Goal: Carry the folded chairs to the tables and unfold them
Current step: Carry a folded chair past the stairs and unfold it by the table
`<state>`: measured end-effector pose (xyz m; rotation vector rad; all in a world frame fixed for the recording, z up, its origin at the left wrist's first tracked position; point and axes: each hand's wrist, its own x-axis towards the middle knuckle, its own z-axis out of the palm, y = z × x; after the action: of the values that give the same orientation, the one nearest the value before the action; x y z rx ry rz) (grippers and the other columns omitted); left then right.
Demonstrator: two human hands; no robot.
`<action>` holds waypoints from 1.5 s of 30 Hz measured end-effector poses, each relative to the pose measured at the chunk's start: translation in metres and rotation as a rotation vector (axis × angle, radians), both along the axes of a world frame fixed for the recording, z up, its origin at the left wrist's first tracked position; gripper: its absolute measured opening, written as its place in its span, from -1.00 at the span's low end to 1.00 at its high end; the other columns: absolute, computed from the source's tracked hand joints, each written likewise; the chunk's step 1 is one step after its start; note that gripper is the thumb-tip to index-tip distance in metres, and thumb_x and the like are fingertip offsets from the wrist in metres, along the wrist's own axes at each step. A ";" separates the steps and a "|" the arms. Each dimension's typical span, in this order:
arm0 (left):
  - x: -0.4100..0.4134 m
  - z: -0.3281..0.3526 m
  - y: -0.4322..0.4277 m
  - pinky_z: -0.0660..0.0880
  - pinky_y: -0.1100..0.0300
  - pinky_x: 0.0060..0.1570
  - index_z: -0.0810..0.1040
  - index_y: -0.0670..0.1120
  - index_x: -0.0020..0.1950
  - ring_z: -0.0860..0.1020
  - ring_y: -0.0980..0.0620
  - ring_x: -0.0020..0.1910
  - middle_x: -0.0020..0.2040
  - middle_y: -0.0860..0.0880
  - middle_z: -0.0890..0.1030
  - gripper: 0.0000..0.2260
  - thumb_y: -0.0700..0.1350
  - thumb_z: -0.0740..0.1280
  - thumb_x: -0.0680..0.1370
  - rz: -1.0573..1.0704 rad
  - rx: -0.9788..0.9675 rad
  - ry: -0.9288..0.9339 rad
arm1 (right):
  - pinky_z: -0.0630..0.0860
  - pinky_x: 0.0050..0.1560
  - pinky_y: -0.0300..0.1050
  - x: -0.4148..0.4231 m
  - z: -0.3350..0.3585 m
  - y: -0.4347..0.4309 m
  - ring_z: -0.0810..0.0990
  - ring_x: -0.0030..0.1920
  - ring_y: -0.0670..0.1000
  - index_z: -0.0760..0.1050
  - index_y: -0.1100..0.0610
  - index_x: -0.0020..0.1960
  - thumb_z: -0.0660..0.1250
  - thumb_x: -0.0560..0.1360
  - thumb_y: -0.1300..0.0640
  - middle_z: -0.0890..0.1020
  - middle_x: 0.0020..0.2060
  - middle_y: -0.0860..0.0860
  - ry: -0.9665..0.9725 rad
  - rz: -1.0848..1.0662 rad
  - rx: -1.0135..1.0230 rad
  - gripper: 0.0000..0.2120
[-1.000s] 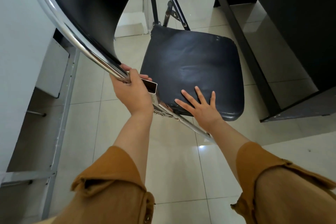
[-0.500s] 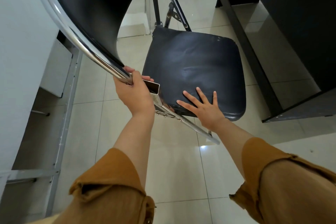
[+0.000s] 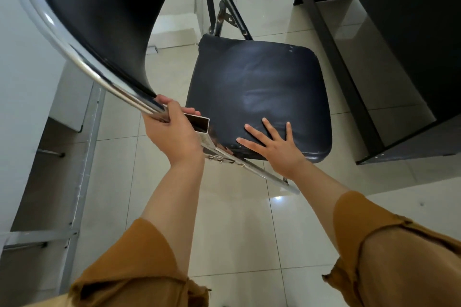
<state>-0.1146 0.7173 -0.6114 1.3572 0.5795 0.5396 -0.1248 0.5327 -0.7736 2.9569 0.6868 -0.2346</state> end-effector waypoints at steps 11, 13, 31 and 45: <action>-0.014 -0.007 0.002 0.50 0.42 -0.43 0.39 0.02 0.04 0.59 0.20 -0.49 -0.46 0.24 0.59 -0.90 -0.19 0.21 0.62 0.056 0.011 0.016 | -0.31 0.27 0.46 -0.005 0.015 0.006 -0.46 0.45 0.18 -0.57 -0.34 0.31 0.18 0.39 0.51 -0.38 0.49 -0.14 0.124 0.016 -0.003 0.14; -0.015 -0.007 0.002 0.49 0.44 -0.44 0.38 0.06 0.02 0.60 0.23 -0.48 -0.44 0.28 0.59 -0.88 -0.17 0.21 0.62 0.052 0.006 0.029 | -0.31 0.28 0.47 -0.005 0.017 0.008 -0.46 0.45 0.18 -0.52 -0.32 0.37 0.19 0.39 0.50 -0.38 0.48 -0.14 0.140 0.000 -0.002 0.13; -0.025 0.001 0.018 0.47 0.53 -0.38 0.38 0.00 0.17 0.62 0.13 -0.24 -0.13 0.05 0.61 -0.81 -0.10 0.28 0.58 -0.105 0.090 0.249 | -0.04 0.40 0.39 0.014 0.094 0.051 -0.20 0.54 0.10 -0.24 -0.14 0.54 0.20 0.56 0.25 -0.16 0.55 -0.10 0.510 -0.252 0.105 -0.21; 0.032 0.185 0.149 -0.14 -0.06 0.50 0.13 0.03 0.54 -0.16 0.01 0.55 0.57 0.04 0.03 -0.56 0.04 -0.03 0.65 -0.678 1.548 0.004 | 0.10 0.39 0.23 0.076 0.295 0.182 0.12 0.50 0.08 0.11 0.06 0.52 -0.02 0.63 -0.15 0.21 0.50 0.02 0.148 -0.584 1.051 -0.47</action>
<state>-0.0830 0.8667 -0.4269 2.8250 -0.5118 0.3697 -0.0487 0.7142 -0.4789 4.1272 -0.1870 -0.1528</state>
